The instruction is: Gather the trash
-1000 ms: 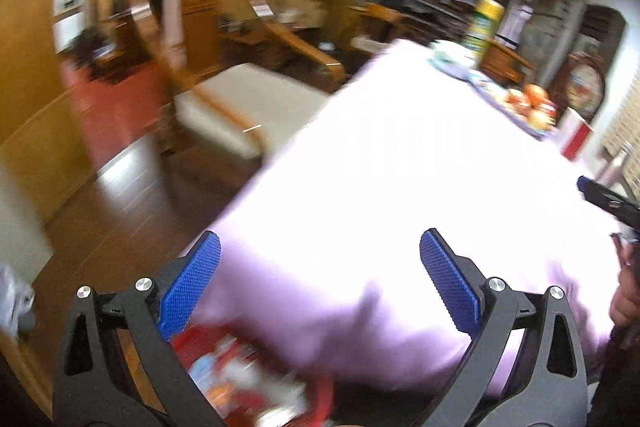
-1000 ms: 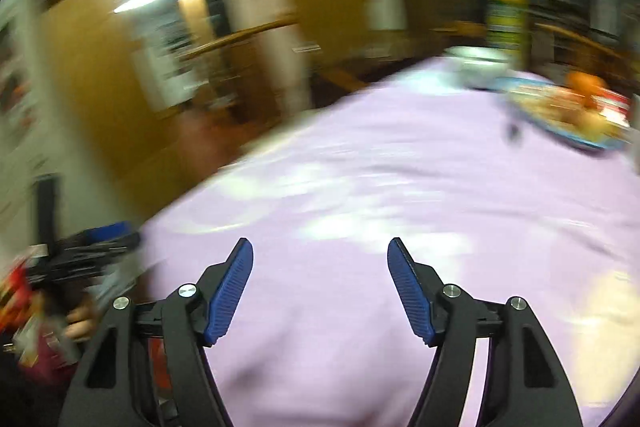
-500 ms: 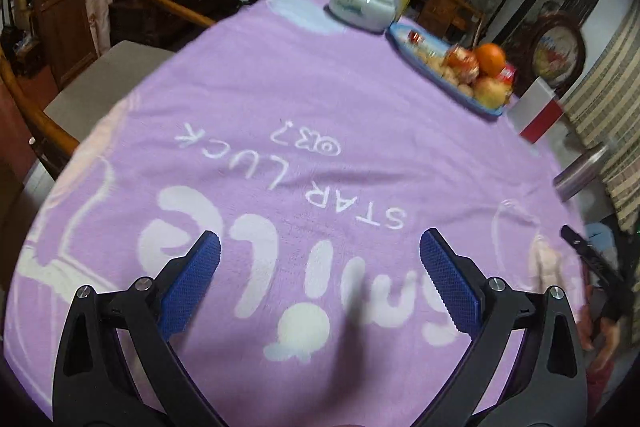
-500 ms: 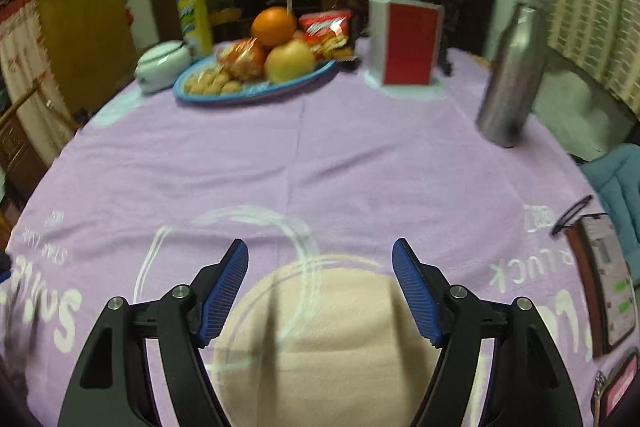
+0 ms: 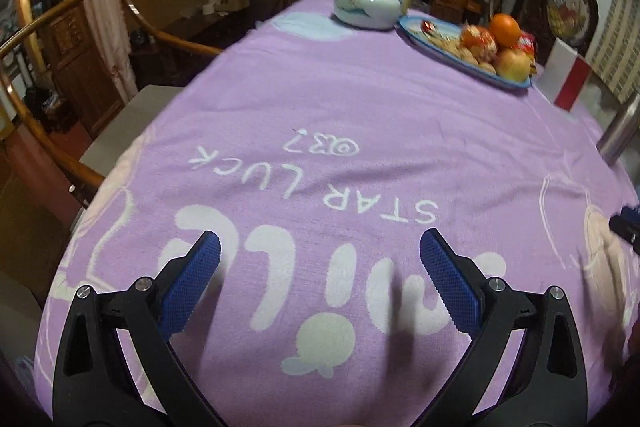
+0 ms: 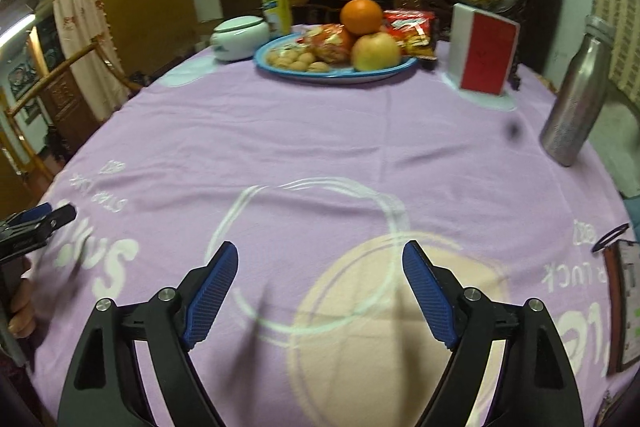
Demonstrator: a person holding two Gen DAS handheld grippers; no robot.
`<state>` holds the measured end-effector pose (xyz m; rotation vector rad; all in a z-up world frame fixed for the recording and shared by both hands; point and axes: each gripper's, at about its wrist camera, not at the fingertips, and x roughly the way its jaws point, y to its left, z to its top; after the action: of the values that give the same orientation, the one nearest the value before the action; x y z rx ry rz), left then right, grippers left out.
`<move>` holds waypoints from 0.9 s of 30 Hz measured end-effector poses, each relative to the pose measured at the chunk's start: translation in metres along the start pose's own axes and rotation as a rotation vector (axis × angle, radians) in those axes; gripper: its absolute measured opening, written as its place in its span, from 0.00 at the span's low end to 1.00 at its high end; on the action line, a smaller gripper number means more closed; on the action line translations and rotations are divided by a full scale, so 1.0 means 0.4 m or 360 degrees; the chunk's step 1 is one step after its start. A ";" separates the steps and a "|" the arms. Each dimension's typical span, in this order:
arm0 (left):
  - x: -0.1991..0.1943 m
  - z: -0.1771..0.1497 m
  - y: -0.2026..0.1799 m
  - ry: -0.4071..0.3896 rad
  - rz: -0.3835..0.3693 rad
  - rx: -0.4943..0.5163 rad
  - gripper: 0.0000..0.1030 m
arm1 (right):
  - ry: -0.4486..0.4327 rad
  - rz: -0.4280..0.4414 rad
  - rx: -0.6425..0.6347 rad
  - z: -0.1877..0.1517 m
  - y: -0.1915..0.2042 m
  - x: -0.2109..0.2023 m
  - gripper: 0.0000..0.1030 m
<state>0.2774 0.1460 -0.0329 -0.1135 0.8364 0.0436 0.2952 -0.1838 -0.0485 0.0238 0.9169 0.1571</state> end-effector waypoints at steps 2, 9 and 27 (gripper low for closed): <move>-0.030 -0.011 0.014 -0.0021 -0.0044 -0.0093 0.93 | -0.0003 0.0055 -0.0006 -0.004 0.012 -0.014 0.81; -0.173 -0.077 0.019 -0.0098 0.0062 -0.0154 0.93 | -0.0055 0.0235 -0.0057 -0.024 0.057 -0.083 0.82; -0.522 -0.694 0.361 0.0174 0.0997 -0.1008 0.93 | -0.0102 0.0821 -0.0676 -0.175 0.448 -0.271 0.82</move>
<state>-0.0792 0.2579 -0.0742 -0.4479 0.9177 0.9015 0.1524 -0.0260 0.0100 -0.1294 0.7832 0.8233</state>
